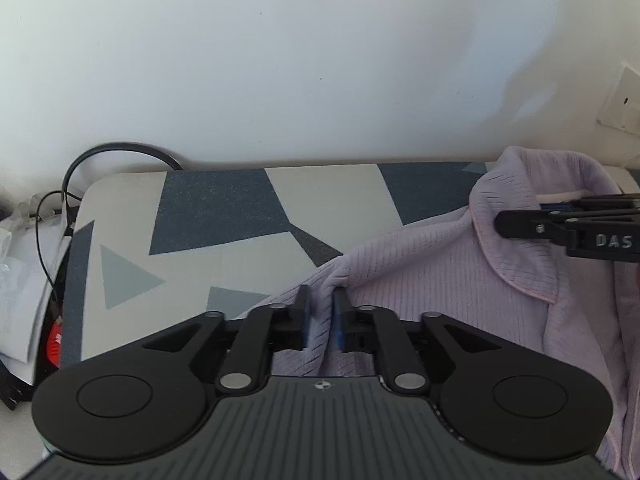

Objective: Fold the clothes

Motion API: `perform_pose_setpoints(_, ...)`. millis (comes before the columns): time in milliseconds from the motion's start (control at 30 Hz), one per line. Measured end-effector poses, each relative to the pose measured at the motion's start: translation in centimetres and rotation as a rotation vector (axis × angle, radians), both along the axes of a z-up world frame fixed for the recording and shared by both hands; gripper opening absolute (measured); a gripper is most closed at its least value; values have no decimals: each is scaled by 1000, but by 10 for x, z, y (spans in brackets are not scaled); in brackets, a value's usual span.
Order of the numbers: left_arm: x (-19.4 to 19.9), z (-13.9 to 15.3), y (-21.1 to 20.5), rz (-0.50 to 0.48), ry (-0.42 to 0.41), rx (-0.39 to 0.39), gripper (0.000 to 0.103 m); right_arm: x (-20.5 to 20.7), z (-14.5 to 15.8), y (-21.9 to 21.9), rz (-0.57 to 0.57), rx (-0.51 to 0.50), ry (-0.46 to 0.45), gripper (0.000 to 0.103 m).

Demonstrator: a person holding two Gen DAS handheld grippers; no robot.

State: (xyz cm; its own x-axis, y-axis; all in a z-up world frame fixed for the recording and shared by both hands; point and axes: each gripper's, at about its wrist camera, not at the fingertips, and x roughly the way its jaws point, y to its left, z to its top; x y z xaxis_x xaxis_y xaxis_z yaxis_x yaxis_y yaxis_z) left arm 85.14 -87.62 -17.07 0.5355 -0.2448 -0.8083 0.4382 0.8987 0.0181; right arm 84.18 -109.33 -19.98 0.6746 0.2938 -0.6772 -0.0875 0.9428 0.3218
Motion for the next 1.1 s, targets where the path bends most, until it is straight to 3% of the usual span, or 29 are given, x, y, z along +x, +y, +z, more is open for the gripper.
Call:
perform_pose_setpoints(67, -4, 10, 3, 18, -25, 3, 39, -10, 5, -8, -21, 0, -5, 30)
perform_pose_setpoints(133, -11, 27, 6, 13, -54, -17, 39, -31, 18, -25, -64, 19, -40, 30)
perform_pose_setpoints(267, -43, 57, -1, -95, -52, -61, 41, -80, 42, -68, -186, 30, -101, 30)
perform_pose_setpoints(333, -61, 58, -11, -166, -7, -80, 46, -101, 42, -88, -241, 3, -72, 31)
perform_pose_setpoints(400, -79, 53, -24, -241, 60, -96, 59, -120, 38, -105, -288, -26, -30, 31)
perform_pose_setpoints(500, -104, 43, -45, -325, 129, -94, 60, -132, 32, -114, -296, -46, 24, 31)
perform_pose_setpoints(633, -121, 26, -68, -322, 126, -46, 60, -129, 33, -107, -273, -63, 37, 35)
perform_pose_setpoints(800, -125, 15, -73, -227, 149, -55, 60, -129, 32, -92, -181, -8, 95, 35)
perform_pose_setpoints(967, -130, 15, -75, -187, 152, -61, 60, -130, 24, -88, -182, 45, 131, 35)
perform_pose_setpoints(1100, -131, 17, -75, -156, 159, -74, 66, -128, 26, -88, -203, 79, 108, 18)
